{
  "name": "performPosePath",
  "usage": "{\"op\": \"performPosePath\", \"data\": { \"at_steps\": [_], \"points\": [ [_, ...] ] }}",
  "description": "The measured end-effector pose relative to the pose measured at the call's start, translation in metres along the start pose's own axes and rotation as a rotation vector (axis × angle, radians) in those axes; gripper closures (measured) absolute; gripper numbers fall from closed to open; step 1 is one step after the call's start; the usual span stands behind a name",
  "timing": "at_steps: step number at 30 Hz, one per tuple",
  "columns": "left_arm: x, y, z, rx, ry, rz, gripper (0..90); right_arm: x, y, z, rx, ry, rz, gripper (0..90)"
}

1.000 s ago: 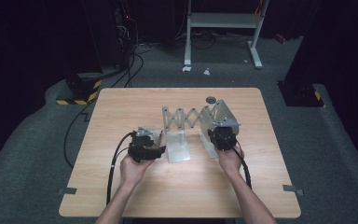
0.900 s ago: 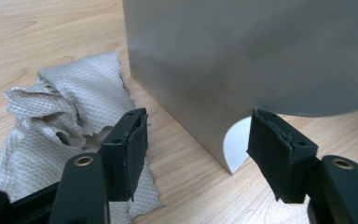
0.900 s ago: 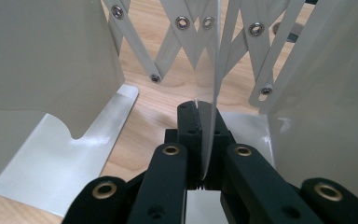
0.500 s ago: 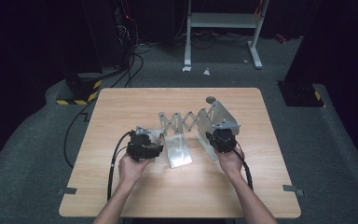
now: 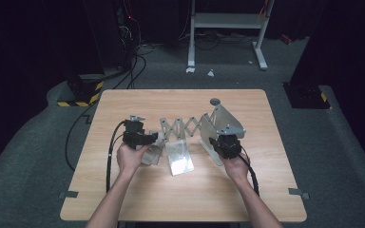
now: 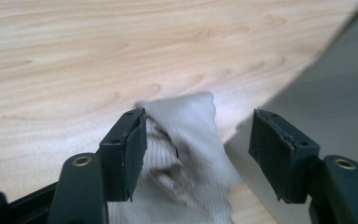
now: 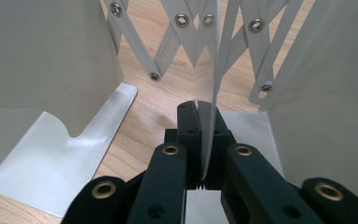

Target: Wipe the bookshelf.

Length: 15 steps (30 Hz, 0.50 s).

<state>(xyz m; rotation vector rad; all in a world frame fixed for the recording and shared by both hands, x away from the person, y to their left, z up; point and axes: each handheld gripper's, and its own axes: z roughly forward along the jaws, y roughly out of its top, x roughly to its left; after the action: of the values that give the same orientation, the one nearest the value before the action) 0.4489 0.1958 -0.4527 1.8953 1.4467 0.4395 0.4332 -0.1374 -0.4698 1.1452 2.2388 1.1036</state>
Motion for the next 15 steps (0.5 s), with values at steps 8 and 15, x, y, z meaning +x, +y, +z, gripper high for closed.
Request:
{"op": "performPosePath", "data": {
  "at_steps": [8,15],
  "points": [
    [0.003,0.013,0.008,-0.013,-0.034,-0.02,36.2,0.001,-0.006,-0.002,-0.002,0.052,0.029,71.6],
    [0.003,0.013,0.014,-0.014,-0.063,-0.013,36.6,-0.01,-0.04,-0.021,0.038,0.022,0.03,67.7]
  ]
}}
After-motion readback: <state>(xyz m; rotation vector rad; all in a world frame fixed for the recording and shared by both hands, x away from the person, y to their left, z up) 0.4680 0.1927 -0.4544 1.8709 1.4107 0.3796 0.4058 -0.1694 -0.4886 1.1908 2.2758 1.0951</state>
